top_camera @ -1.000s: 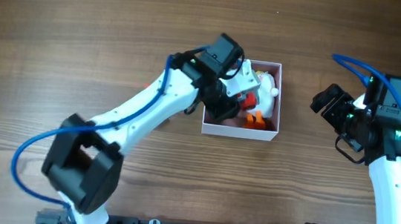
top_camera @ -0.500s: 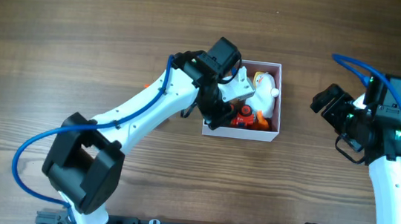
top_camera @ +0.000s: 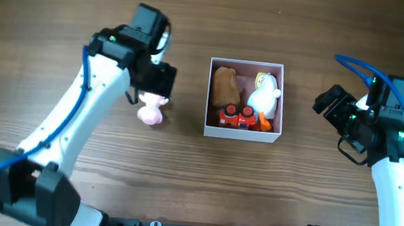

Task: Pack container
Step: 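Move the left gripper back and grasp the pink toy figure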

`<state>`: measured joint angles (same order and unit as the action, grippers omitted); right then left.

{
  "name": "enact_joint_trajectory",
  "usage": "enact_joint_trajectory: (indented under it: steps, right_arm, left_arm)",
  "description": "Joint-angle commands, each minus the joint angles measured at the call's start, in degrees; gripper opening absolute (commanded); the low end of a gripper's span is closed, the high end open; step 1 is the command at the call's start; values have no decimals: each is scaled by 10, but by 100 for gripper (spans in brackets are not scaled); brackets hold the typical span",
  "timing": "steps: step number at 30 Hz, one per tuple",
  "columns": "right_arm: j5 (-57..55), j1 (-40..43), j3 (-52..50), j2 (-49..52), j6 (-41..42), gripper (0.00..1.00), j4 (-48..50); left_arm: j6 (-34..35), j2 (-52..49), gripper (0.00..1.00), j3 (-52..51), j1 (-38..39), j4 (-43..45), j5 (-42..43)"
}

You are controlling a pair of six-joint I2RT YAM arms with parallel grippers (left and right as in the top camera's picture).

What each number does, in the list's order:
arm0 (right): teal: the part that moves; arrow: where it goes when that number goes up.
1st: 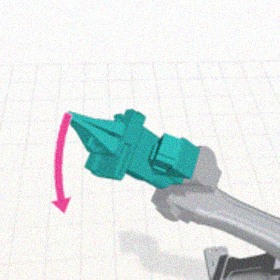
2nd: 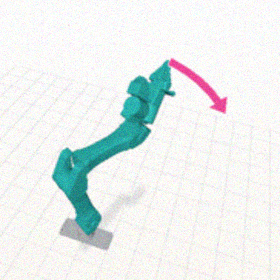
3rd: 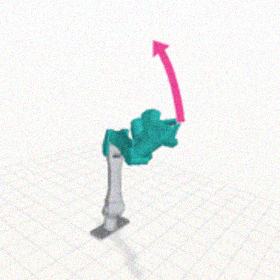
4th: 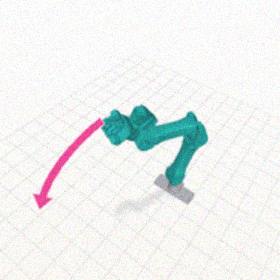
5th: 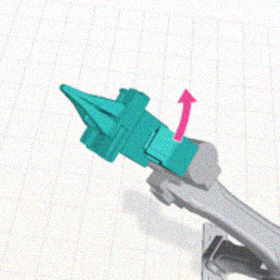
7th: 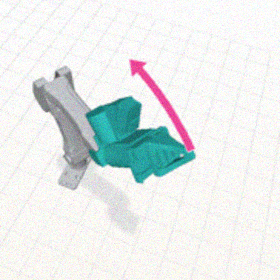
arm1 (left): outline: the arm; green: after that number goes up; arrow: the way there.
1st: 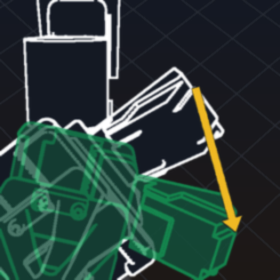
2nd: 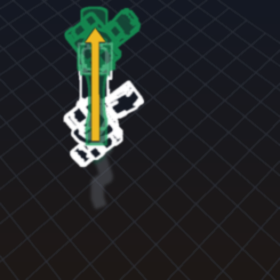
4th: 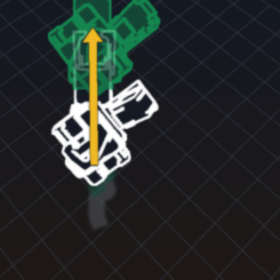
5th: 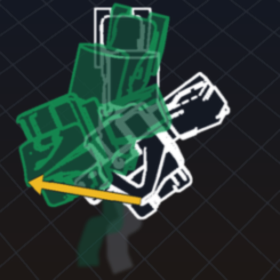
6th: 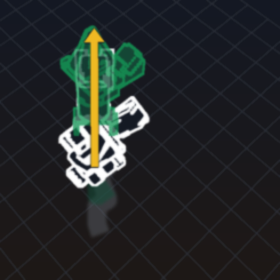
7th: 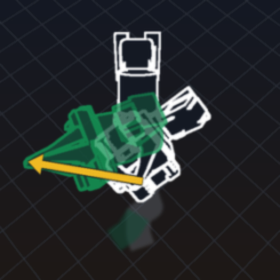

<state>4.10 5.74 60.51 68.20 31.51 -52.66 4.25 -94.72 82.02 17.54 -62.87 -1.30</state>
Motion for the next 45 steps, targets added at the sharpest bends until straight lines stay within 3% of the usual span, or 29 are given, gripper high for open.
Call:
enact_joint_trajectory:
  steps: [1, 10, 13, 18, 24, 30, 33, 39, 45]
  right_arm:
    - [7, 1, 5, 3, 6, 100, 1]
    - [7, 1, 5, 3, 6, 100, 1]
    - [7, 1, 5, 3, 6, 99, 1]
    - [7, 1, 5, 3, 6, 100, 1]
    - [7, 1, 5, 3, 6, 100, 1]
    - [7, 1, 5, 3, 6, 99, 1]
    - [7, 1, 5, 3, 6, 100, 1]
    - [7, 1, 5, 3, 6, 99, 1]
    - [7, 1, 5, 3, 6, 99, 1]
  left_arm:
    - [26, -47, 82, -52, -38, 14, 49]
    - [44, -104, 80, -110, -42, 49, 61]
    - [44, -104, 73, -127, -42, 70, 79]
    - [44, -108, 73, -128, -42, 89, 80]
    - [43, -114, 67, -145, -42, 120, 86]
    - [44, -111, 21, -151, -42, 111, 114]
    - [43, -99, 15, -117, -42, 60, 113]
    - [12, -65, 8, 70, 1, -85, 113]
    - [-104, -47, 4, 135, 139, -40, 113]
